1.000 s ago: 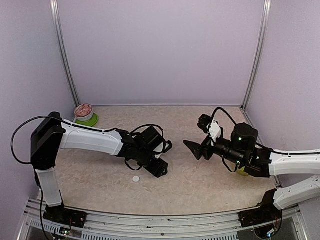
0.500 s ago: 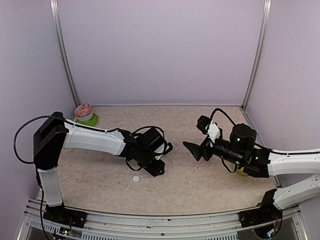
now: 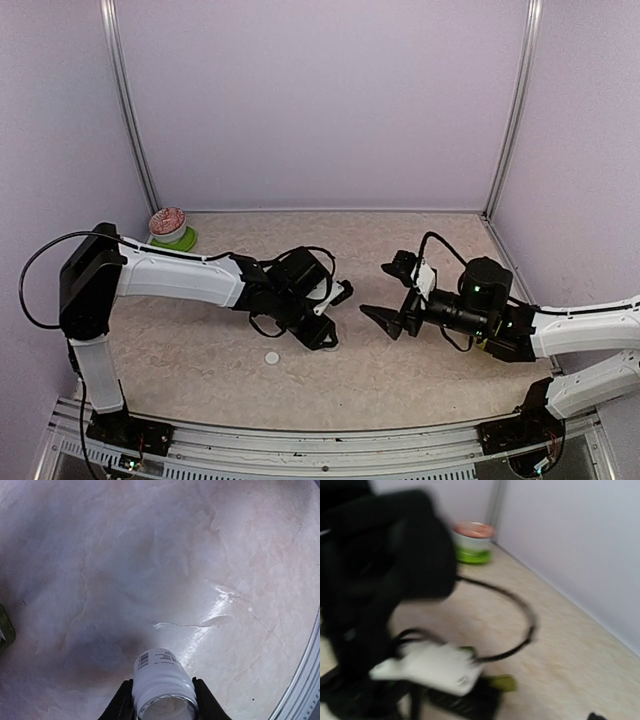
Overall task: Sort the pills into containers
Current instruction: Pick up the pill bottle from the center of the board, then pass from the left arm to the right
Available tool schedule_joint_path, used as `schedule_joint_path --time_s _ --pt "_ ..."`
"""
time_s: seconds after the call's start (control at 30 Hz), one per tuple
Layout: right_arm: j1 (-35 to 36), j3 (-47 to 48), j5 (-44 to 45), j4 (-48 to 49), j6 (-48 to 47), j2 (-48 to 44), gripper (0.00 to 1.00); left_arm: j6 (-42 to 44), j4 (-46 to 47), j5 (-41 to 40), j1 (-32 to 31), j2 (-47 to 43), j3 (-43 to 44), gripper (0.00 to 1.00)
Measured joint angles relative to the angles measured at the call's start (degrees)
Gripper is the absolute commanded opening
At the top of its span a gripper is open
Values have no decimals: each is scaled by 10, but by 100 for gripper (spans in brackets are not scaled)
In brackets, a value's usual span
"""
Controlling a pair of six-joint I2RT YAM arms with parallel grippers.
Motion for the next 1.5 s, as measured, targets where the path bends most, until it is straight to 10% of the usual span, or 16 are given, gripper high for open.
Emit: schedule_joint_path --time_s 0.67,1.5 --pt "-20 2 -258 96 118 28 86 101 170 147 12 -250 -97 13" --pt "-73 80 -543 481 687 252 66 207 238 131 -53 -306 -129 11"
